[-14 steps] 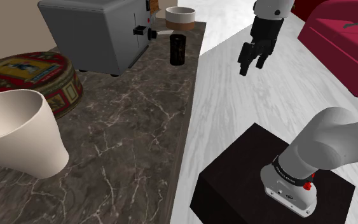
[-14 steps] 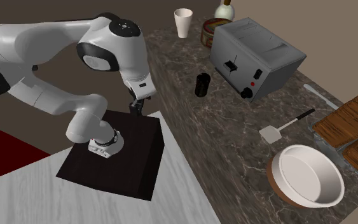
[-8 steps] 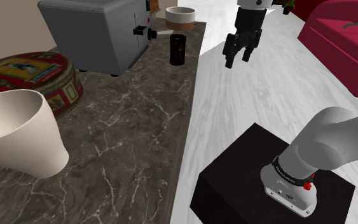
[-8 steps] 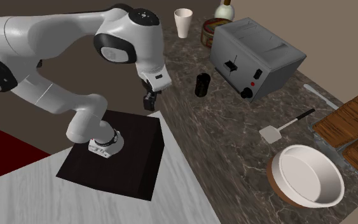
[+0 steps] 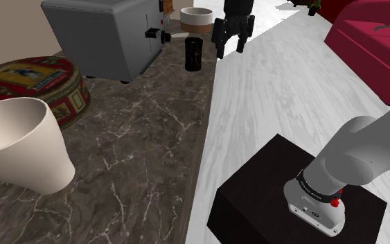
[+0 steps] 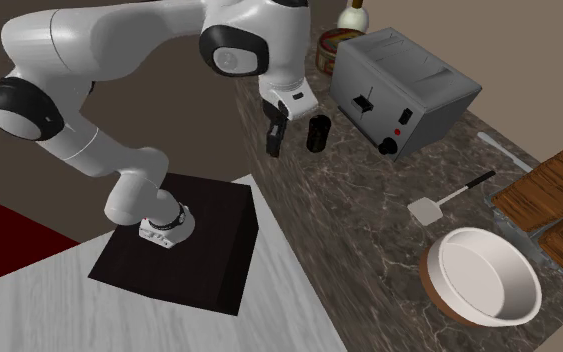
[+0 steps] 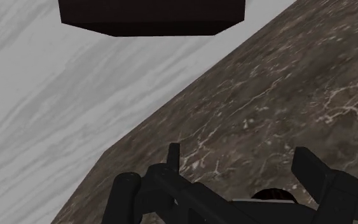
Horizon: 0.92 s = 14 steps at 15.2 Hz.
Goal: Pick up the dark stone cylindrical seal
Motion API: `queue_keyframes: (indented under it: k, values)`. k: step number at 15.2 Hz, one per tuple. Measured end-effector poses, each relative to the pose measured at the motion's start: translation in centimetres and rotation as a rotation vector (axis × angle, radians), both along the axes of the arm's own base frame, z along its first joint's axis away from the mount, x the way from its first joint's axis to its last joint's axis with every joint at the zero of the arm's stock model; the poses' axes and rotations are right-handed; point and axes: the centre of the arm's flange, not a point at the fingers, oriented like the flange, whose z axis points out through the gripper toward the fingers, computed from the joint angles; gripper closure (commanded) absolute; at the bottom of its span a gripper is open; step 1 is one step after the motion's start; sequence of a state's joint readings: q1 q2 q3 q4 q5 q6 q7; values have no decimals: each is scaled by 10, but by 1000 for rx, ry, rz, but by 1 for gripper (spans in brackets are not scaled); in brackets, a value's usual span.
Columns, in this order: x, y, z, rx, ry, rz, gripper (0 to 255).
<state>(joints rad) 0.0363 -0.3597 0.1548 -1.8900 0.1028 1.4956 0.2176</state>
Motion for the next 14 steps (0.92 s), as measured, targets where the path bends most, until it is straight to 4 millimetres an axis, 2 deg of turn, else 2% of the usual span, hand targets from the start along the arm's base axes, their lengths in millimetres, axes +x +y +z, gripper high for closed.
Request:
queue_keyframes:
  k: [2,9,14]
  values:
    - [22,15,13,4,-3,9,0]
    - [92,60,40,19,-8,41,0]
    - [98,62,22,20,-8,43,0]
